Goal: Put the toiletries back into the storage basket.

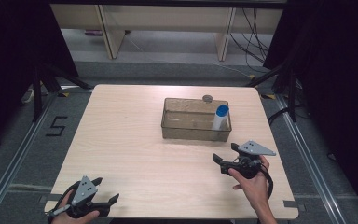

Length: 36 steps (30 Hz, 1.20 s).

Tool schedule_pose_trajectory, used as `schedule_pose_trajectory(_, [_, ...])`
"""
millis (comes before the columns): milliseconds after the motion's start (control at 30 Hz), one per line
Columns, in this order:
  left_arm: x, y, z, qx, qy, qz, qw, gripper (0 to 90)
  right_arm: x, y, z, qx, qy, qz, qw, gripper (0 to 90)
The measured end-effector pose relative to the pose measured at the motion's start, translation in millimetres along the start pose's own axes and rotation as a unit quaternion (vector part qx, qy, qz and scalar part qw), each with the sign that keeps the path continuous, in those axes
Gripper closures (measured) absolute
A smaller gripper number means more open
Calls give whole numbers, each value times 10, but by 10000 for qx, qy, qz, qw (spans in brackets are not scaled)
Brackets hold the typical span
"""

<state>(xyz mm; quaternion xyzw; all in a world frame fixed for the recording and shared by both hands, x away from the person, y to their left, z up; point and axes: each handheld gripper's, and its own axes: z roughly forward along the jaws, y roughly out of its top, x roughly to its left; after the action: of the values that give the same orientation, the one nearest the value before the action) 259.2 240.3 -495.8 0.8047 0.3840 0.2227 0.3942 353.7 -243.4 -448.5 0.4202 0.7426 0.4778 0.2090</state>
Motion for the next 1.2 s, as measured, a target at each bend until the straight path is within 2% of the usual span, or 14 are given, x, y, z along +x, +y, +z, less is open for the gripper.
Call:
schedule_pose_trajectory(33, [-3, -1, 5, -17, 9, -33, 10000, 170, 33, -15, 6, -24, 61, 211, 9998, 158])
schedule_pose_trajectory(67, [-12, -2, 8, -60, -33, -81, 9999, 170, 14, -19, 4, -62, 18, 23, 10000, 159])
schedule_pose_trajectory(200, [2, 1, -1, 3, 1, 10, 10000, 170, 39, -38, -11, -21, 86, 14, 10000, 159])
schedule_pose_trajectory(233, [-21, -1, 12, -126, -44, -146, 9998, 170, 33, -41, -14, -47, 48, -80, 9999, 159])
schedule_pose_trajectory(300, [-18, -1, 11, -127, -36, -133, 9998, 170, 73, -54, -22, 7, 128, 147, 9998, 160])
schedule_pose_trajectory(400, [-21, -1, 13, -134, -53, -149, 9998, 170, 60, -63, -40, 22, 115, -26, 9999, 160])
schedule_pose_trajectory(533, [-16, -1, 15, -104, -49, -116, 9999, 170, 91, -96, -44, -20, 130, 101, 9999, 161])
schedule_pose_trajectory(567, [8, 2, -1, 17, -9, 38, 10000, 170, 74, -101, -50, 16, 96, -49, 9999, 160])
schedule_pose_trajectory(700, [0, -1, 1, -4, -6, -15, 10000, 169, 97, -142, -64, 132, 149, 77, 9998, 161])
schedule_pose_trajectory(733, [-7, -1, 4, -47, -40, -47, 10000, 169, 75, -148, -58, 90, 116, -107, 9998, 161])
schedule_pose_trajectory(767, [0, 0, 1, -12, -24, 9, 10000, 169, 103, -160, -62, 89, 120, 48, 9999, 161])
schedule_pose_trajectory(933, [-6, -1, 5, -33, -40, -35, 10000, 169, 97, -188, -87, 13, 95, -129, 9999, 159])
schedule_pose_trajectory(1000, [-22, -1, 14, -134, -55, -147, 9998, 169, 125, -208, -112, 115, 226, 130, 9996, 158])
schedule_pose_trajectory(1200, [-13, 0, 5, -89, -51, -93, 9999, 169, 103, -263, -141, 63, 209, 51, 9997, 158])
